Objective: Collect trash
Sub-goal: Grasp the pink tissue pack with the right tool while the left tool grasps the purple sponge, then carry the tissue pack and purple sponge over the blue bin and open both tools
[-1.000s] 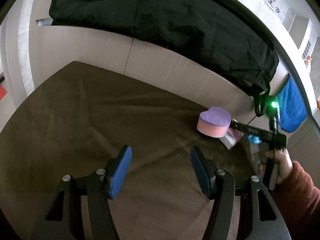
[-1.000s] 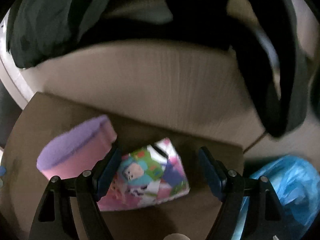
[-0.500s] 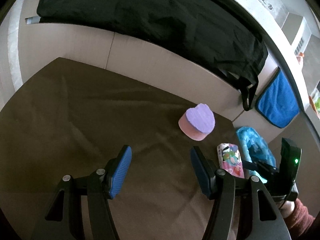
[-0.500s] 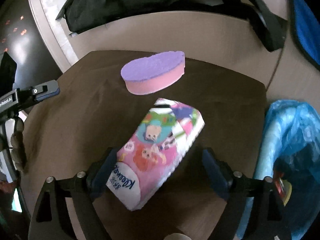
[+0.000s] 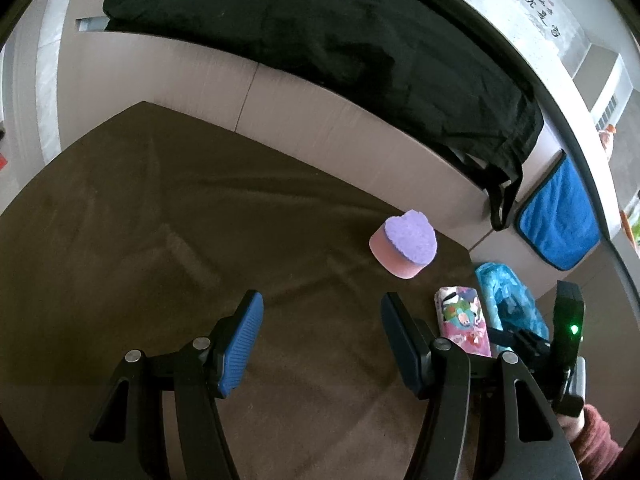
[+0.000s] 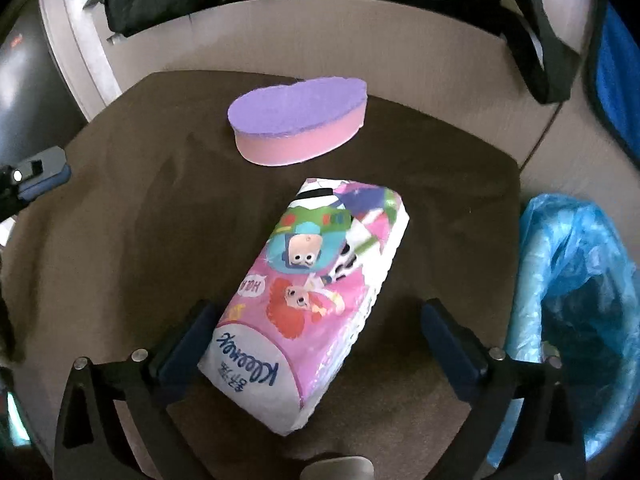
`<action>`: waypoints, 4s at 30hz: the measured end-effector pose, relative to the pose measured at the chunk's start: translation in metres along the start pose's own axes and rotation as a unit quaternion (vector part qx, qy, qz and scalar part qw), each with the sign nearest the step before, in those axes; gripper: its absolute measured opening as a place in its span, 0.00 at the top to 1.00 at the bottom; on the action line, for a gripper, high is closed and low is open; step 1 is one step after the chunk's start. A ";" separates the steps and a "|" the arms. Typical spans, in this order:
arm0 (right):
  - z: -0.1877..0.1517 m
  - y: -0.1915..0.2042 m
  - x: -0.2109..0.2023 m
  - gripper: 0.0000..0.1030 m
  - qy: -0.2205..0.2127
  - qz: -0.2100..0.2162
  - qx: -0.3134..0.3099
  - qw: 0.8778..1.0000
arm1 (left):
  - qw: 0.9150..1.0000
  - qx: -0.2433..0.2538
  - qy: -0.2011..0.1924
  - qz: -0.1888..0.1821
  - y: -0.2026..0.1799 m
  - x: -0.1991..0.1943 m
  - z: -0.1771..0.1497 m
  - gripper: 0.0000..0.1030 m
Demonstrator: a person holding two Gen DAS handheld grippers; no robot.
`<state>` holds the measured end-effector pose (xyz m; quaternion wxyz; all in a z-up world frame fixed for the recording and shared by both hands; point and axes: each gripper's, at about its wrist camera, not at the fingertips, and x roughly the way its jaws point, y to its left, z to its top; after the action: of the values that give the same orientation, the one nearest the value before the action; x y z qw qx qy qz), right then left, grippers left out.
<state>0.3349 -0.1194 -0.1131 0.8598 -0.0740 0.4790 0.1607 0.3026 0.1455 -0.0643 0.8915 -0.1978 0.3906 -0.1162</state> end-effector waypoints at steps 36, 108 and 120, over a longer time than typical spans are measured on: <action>-0.037 -0.109 -0.085 0.54 -0.122 0.045 0.134 0.982 | 0.964 0.245 0.097 0.013 -0.127 0.170 0.046 0.15; -0.080 -0.269 -0.137 0.53 -0.163 0.003 0.161 0.973 | 0.980 0.197 0.024 -0.016 -0.321 0.144 -0.050 0.30; -0.084 -0.275 -0.112 0.50 -0.138 0.015 0.174 0.975 | 0.981 0.176 0.051 -0.059 -0.313 0.170 -0.047 0.28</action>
<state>0.3086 -0.4240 -0.0699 0.9149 0.1071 0.3771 0.0966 0.3647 -0.2086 -0.0646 0.8828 -0.0539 0.3969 -0.2453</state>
